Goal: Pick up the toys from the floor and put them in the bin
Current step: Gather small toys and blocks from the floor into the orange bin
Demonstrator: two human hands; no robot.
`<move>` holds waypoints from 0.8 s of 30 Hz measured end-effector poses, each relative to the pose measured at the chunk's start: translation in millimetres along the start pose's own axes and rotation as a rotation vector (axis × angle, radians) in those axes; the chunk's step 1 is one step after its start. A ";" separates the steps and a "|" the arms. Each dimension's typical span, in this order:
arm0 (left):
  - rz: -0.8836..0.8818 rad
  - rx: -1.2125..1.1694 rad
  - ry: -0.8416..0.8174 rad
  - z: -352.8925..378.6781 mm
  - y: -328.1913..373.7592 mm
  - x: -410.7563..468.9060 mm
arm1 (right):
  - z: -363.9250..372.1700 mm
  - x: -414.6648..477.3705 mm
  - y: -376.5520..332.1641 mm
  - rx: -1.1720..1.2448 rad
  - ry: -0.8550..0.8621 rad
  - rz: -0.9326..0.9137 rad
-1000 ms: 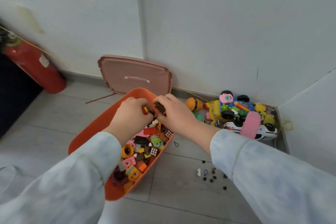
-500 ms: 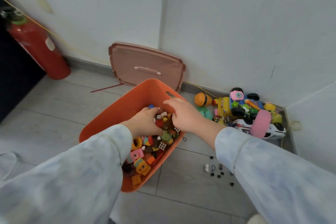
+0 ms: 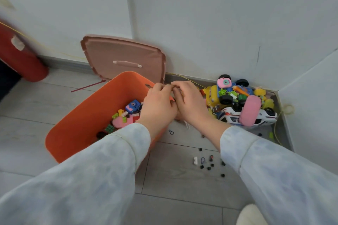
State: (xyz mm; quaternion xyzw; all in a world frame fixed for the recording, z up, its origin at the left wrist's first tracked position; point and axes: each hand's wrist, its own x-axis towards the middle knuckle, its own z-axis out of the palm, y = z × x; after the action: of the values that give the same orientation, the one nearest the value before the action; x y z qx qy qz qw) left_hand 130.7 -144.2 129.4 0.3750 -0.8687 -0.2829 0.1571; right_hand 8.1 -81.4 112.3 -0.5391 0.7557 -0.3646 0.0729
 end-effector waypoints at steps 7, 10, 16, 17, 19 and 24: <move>0.236 -0.041 -0.124 70.5 37.2 -16.3 | -21.5 -69.6 94.8 -0.156 -0.075 0.279; 0.183 0.032 -0.360 115.1 27.0 -39.3 | -22.4 -121.0 134.1 -0.312 -0.208 0.346; -0.053 0.243 -0.535 183.4 -19.3 -86.2 | -19.6 -210.5 179.5 -0.498 -0.372 0.524; -0.087 0.258 -0.528 191.1 -27.8 -94.4 | -16.9 -223.8 182.5 -0.518 -0.401 0.544; -0.099 0.313 -0.497 203.6 -43.9 -104.5 | -10.5 -243.2 186.4 -0.529 -0.491 0.536; -0.059 0.339 -0.348 231.0 -68.7 -90.4 | 18.6 -264.2 190.2 -0.497 -0.605 0.312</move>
State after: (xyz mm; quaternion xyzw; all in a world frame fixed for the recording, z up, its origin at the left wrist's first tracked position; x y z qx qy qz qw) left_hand 117.8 -29.3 -100.6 0.3668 -0.9064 -0.1977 -0.0687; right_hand -19.6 168.2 -95.6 -0.5020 0.8379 0.0191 0.2137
